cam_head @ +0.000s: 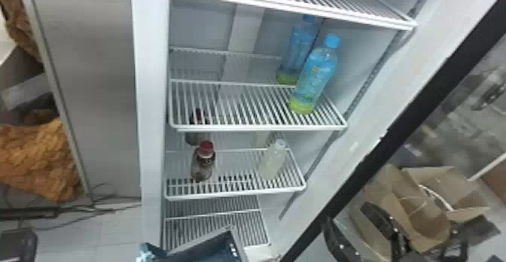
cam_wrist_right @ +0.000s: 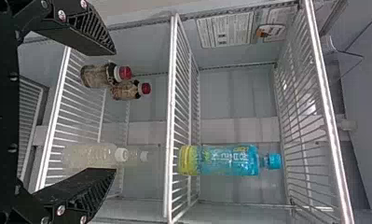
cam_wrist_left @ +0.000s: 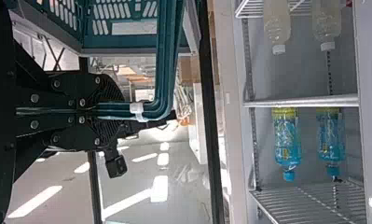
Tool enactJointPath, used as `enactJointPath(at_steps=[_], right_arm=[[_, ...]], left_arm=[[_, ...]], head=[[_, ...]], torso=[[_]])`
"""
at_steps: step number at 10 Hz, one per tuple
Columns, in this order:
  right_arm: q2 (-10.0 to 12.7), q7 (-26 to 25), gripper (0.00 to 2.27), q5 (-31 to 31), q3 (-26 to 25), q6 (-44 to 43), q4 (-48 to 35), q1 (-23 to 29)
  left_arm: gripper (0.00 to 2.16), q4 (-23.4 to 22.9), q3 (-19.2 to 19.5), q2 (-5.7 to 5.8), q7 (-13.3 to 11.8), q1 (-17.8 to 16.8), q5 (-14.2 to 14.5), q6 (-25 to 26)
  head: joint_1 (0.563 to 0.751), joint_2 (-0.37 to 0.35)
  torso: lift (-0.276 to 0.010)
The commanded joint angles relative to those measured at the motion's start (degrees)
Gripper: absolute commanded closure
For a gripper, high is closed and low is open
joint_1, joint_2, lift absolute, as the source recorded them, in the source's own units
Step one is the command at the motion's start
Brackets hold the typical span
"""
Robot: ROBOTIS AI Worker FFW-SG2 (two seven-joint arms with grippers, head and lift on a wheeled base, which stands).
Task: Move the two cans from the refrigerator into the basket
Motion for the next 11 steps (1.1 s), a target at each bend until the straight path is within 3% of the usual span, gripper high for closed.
enactJointPath(at_steps=[1,11], right_arm=[[0.23,-0.09,0.16,0.03,-0.17,-0.65,0.52,0.47],[-0.04,-0.79,0.16,0.03,-0.17,-0.65,2.07,-0.65]], left_arm=[[1.20,0.00,0.11,-0.01,-0.01,0.08,0.10,0.31],[1.20,0.00,-0.35,0.08,0.08,-0.62,-0.58,0.31]], head=[[0.695,-0.350],[0.695,-0.350]], torso=[[-0.035],[-0.035]])
